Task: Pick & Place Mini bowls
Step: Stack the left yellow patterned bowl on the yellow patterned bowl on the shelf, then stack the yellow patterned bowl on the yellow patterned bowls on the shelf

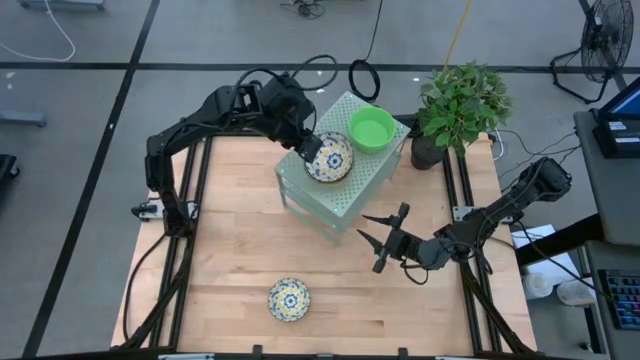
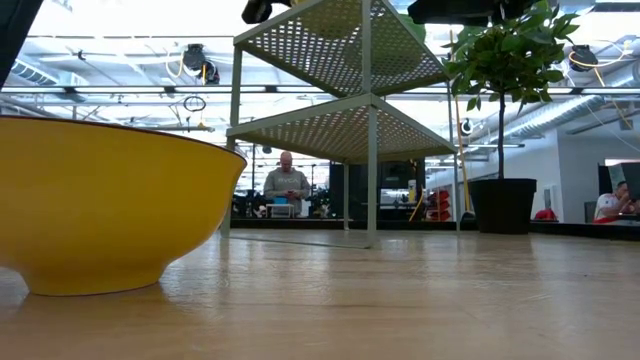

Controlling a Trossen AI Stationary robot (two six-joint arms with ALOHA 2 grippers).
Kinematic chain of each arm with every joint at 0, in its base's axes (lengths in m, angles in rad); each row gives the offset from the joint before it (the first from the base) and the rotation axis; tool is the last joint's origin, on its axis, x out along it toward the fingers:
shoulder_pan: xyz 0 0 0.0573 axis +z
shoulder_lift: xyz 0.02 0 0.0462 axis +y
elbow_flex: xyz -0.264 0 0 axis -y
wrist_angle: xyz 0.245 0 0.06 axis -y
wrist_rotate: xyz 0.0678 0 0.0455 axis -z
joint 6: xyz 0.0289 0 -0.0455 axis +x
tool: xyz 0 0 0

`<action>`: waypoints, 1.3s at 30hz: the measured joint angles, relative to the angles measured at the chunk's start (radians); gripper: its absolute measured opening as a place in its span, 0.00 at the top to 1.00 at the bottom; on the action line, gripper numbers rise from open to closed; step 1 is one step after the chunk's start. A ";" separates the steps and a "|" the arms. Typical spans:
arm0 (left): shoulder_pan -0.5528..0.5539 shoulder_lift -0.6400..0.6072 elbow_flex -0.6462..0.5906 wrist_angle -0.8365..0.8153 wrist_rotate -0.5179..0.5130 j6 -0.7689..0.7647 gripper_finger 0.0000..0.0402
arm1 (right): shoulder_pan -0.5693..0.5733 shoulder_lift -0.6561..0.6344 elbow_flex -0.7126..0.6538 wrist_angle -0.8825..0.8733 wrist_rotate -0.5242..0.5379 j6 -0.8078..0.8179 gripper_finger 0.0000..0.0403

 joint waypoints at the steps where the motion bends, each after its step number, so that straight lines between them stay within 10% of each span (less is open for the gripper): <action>1: -0.002 0.000 0.000 0.003 0.007 -0.001 0.96 | 0.000 0.000 0.000 0.000 0.000 0.000 0.59; 24: -0.007 -0.031 0.001 0.027 0.013 0.014 0.63 | 0.000 0.000 0.000 -0.003 0.001 0.000 0.59; 39: -0.068 -0.156 0.003 0.131 0.038 0.149 0.63 | 0.000 0.000 0.000 -0.016 0.001 0.004 0.59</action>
